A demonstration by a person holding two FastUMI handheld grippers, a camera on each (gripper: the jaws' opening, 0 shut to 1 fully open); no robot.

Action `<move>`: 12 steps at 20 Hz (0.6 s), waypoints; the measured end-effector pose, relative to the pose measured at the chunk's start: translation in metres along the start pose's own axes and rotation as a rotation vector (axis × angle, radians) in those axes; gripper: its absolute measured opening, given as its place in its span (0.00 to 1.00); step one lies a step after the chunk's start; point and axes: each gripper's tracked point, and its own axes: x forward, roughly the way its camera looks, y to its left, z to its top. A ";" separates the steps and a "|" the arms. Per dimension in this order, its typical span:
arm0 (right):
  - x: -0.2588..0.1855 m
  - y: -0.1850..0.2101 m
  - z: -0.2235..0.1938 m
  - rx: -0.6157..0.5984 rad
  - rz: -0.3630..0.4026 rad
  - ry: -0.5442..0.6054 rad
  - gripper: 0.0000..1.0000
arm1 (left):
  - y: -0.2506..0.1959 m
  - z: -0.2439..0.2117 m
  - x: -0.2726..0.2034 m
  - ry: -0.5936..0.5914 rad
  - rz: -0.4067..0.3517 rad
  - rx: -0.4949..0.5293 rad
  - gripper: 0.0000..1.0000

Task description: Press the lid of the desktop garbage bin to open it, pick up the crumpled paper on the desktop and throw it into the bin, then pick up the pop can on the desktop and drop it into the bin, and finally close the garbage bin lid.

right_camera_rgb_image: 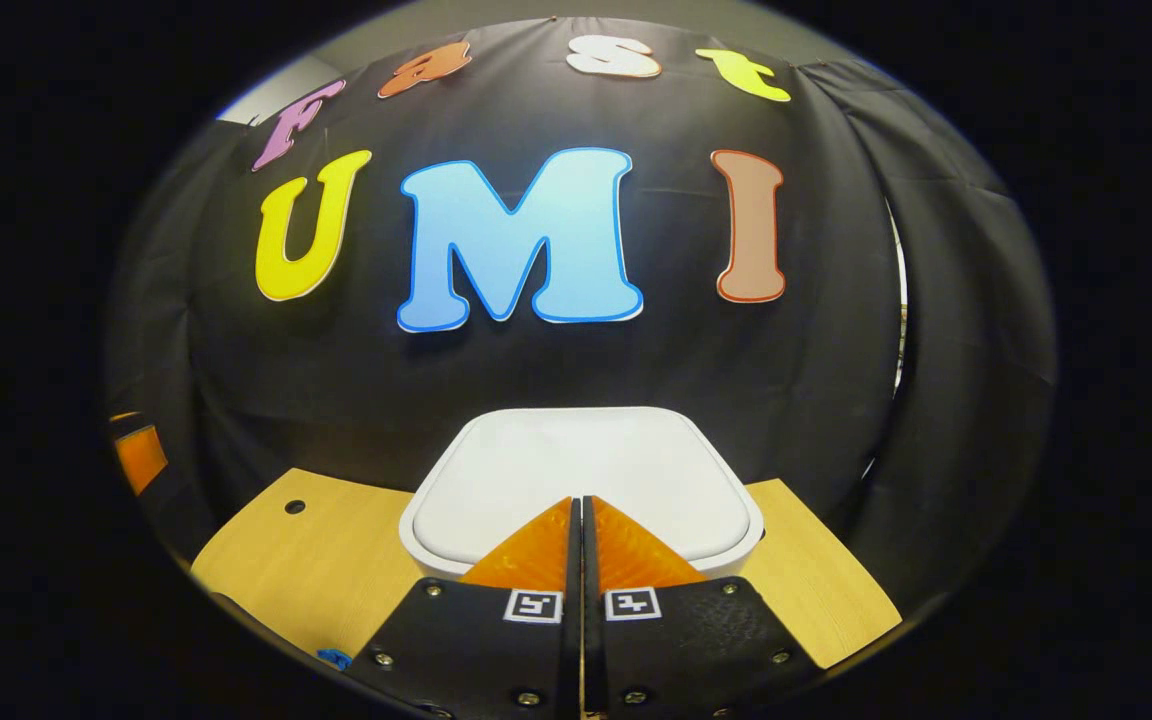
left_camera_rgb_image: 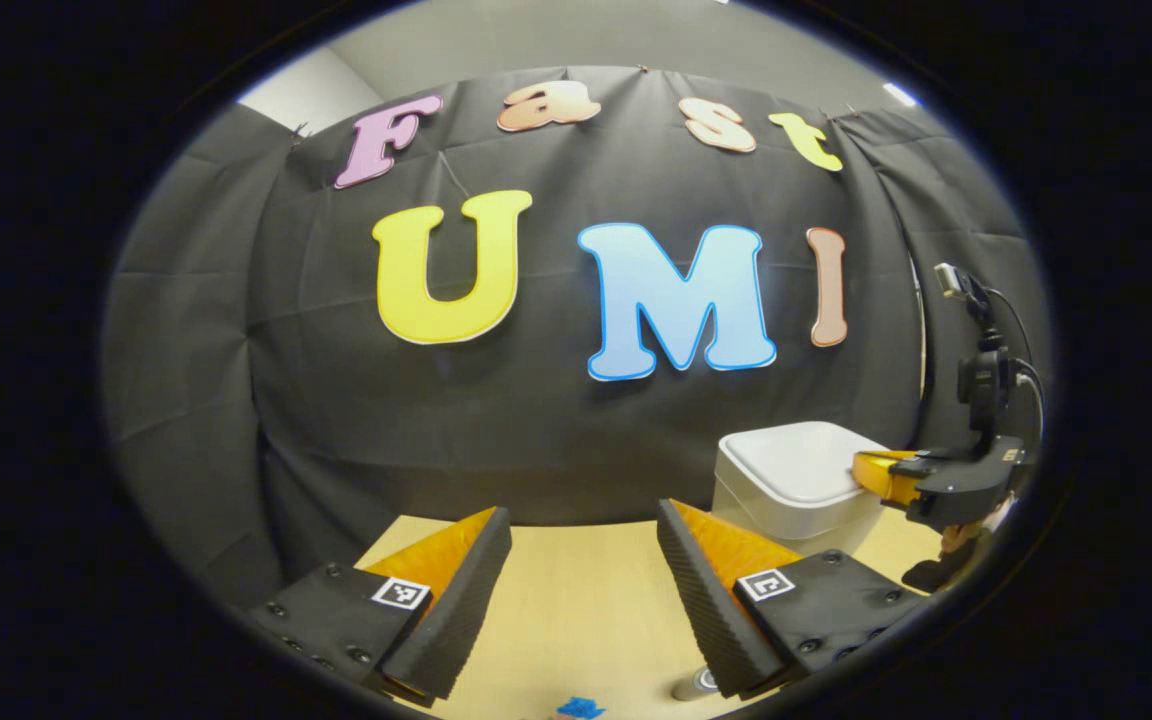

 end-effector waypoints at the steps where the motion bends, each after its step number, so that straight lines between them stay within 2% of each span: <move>1: 0.000 0.000 0.000 -0.003 0.000 -0.007 0.01 | 0.001 0.000 0.000 0.001 0.000 -0.001 0.96; 4: 0.000 0.000 0.002 0.005 0.009 -0.014 0.01 | -0.001 -0.002 -0.001 0.004 -0.003 -0.008 0.96; 5: -0.001 0.000 0.007 0.002 0.012 -0.034 0.01 | -0.001 -0.003 -0.001 0.006 -0.003 -0.009 1.00; 7: -0.001 0.001 0.010 -0.028 0.014 -0.048 0.01 | -0.002 -0.002 -0.002 0.006 -0.008 -0.010 0.96; 8: -0.001 0.000 0.011 -0.032 0.013 -0.052 0.01 | -0.001 -0.002 -0.001 0.005 -0.007 -0.010 0.91; 9: -0.002 -0.001 0.011 -0.029 0.010 -0.050 0.01 | -0.001 -0.002 -0.002 0.006 -0.008 -0.010 0.96; 11: -0.004 -0.001 0.016 -0.013 0.006 -0.061 0.01 | 0.000 -0.002 -0.002 0.005 -0.007 -0.009 0.96; 12: -0.005 -0.001 0.022 -0.009 0.002 -0.077 0.01 | 0.000 -0.002 -0.002 0.003 -0.007 -0.008 0.92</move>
